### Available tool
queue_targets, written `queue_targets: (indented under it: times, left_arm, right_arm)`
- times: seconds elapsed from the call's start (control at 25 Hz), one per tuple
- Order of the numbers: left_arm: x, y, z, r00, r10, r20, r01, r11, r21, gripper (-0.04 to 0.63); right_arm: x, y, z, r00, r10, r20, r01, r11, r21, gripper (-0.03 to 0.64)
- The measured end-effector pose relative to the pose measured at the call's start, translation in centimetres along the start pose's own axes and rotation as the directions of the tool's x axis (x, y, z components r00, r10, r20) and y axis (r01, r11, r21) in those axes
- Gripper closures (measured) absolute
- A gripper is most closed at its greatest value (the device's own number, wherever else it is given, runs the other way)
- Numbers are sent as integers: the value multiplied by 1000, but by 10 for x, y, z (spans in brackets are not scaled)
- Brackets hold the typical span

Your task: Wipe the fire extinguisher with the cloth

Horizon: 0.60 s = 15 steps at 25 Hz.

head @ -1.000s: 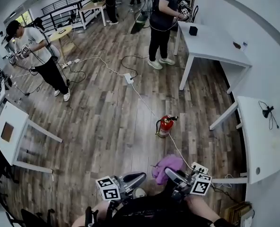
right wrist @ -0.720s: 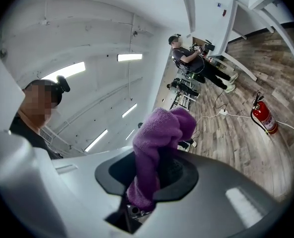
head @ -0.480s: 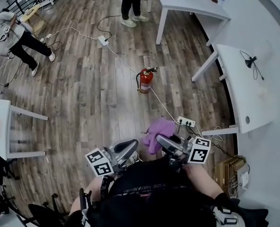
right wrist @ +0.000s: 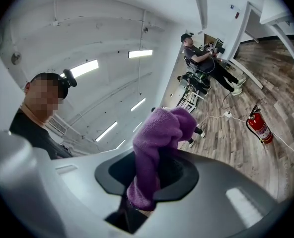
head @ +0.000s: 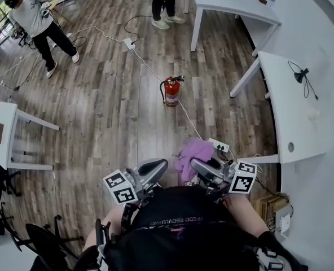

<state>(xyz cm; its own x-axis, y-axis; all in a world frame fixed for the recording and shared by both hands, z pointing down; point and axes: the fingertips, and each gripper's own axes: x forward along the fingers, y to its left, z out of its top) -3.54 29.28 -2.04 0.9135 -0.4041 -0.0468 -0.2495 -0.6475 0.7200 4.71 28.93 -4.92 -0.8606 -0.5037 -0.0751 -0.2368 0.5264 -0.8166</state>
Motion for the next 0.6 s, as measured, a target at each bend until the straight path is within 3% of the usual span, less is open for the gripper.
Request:
queue_targets:
  times: [0.28, 0.6]
  left_arm:
    - [36, -20, -34, 998, 56, 29, -56, 998, 4, 595]
    - [48, -26, -48, 993, 108, 54, -108, 994, -9, 595]
  right_arm:
    - [-52, -14, 0, 997, 41, -64, -39, 998, 42, 525]
    - [-67, -16, -5, 987, 95, -131, -89, 995, 48, 525]
